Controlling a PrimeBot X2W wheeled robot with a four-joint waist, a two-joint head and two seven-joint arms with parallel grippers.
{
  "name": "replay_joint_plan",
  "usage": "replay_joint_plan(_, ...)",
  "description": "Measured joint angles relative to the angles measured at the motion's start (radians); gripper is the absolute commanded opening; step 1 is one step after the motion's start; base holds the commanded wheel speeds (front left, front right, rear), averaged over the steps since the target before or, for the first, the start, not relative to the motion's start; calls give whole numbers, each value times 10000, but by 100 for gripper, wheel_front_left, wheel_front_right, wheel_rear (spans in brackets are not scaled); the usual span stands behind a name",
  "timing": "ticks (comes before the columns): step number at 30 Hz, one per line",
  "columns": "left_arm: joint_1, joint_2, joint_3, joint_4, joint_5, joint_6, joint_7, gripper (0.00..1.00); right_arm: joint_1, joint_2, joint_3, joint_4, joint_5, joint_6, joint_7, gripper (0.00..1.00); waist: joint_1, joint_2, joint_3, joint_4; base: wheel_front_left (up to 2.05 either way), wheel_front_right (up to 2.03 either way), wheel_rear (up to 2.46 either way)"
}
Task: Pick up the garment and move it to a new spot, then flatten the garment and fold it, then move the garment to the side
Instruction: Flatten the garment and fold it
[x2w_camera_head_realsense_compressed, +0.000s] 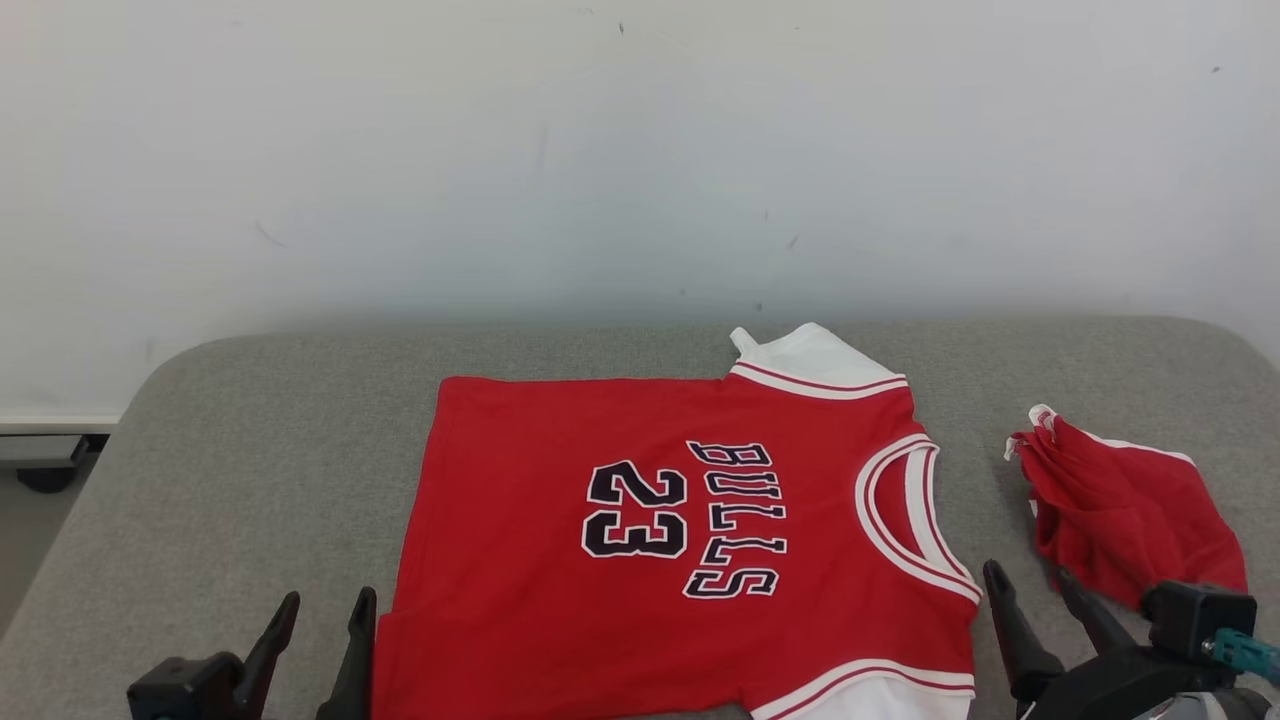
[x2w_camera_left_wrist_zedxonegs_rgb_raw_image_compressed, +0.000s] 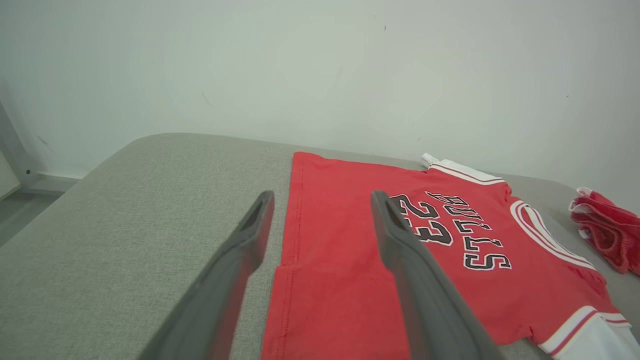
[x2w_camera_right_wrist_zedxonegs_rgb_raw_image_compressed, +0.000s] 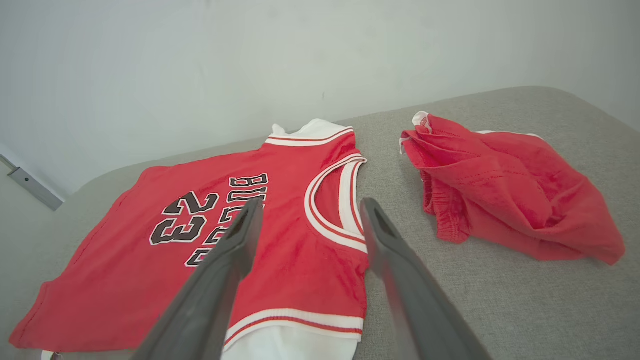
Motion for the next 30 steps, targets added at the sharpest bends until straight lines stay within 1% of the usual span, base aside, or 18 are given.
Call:
replay_joint_plan(2, 0, -13, -2, -8, 2, 25, 31, 100, 5, -119, 174, 102, -190, 176, -186, 100, 0, 0, 10, 10, 0, 0, 0)
replay_joint_plan(7, 0, -17, 0, -21, 21, 71, 88, 100, 13, -268, 138, 161, -236, 326, -614, 100, 1, 0, 40, 20, 0, 0, 0)
replay_joint_plan(12, 0, -15, -10, -52, 98, 71, 176, 100, 165, -479, -163, 261, -309, 422, -1035, 100, 0, 0, 88, 27, 0, 0, 0)
replay_joint_plan(14, 0, -12, -4, -58, 123, 71, 178, 100, 291, -575, -219, 272, -311, 514, -1172, 100, 0, 0, 109, 25, 0, 0, 0)
replay_joint_plan(26, 0, -21, 6, -17, 128, 73, 364, 100, 309, -560, -228, 466, -324, 635, -1624, 100, 1, 0, 220, -23, 0, 0, 0)
replay_joint_plan(30, 0, -2, 4, 31, 146, 73, 414, 100, 309, -516, -240, 598, -324, 619, -1699, 100, 0, 1, 239, -29, 0, 0, 0)
